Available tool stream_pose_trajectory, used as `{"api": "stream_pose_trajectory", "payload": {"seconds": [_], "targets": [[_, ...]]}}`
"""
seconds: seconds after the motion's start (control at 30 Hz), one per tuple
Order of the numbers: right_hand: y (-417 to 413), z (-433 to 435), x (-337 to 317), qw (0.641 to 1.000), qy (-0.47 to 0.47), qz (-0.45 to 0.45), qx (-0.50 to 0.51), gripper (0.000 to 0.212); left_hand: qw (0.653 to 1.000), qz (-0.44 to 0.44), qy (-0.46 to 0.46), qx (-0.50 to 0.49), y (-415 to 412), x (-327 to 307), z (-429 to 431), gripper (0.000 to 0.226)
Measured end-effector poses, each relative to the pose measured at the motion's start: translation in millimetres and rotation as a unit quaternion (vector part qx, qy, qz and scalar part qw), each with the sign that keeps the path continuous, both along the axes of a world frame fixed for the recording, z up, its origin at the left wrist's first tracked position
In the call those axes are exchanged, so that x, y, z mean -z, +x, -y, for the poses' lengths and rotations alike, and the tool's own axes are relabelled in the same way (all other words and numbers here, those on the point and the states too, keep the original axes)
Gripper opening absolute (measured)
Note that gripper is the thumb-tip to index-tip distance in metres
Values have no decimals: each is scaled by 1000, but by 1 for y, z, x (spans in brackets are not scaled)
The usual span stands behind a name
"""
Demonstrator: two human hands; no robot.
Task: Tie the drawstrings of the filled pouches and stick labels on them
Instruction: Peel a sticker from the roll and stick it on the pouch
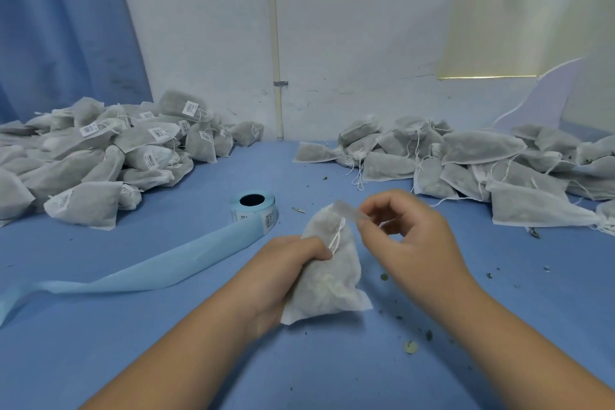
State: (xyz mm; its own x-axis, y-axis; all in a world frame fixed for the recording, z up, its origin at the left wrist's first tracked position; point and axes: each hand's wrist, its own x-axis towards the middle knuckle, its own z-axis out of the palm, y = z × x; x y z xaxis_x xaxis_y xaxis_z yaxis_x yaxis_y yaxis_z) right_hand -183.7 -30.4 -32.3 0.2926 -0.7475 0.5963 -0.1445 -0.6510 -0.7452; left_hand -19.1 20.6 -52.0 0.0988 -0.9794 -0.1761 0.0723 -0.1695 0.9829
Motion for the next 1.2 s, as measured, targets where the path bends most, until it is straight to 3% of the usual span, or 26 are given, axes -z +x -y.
{"api": "stream_pose_trajectory", "payload": {"seconds": [0.13,0.33,0.53,0.63,0.73,0.87,0.93,1.03,1.1,1.2], "targets": [[4,1,8,969,-203,-135,34,9,999,-38,14,4,-2,1,2,34],[0,4,7,936,-287,-203,22,11,997,-79,8,13,0,2,2,34],[2,3,6,921,-275,-276,-2,16,994,-102,-3,32,1,1,3,44],[-1,3,4,920,-256,-295,-19,19,990,-126,-37,44,0,4,3,28],[-2,5,4,918,-235,-317,-35,29,992,-108,-61,6,1,8,7,14],[-2,7,7,915,-223,-330,-59,48,992,-91,-58,-59,3,8,7,26],[1,3,11,947,-168,-266,-67,38,992,-59,-68,-89,2,7,4,33],[10,-2,14,994,35,-98,-29,14,989,-43,-109,-85,-4,0,-2,24],[12,-1,14,986,160,-36,-13,23,988,-41,-130,-66,-8,-6,-6,22],[11,-2,10,967,241,-42,-71,17,987,-2,-147,-67,-11,-6,-7,32]]}}
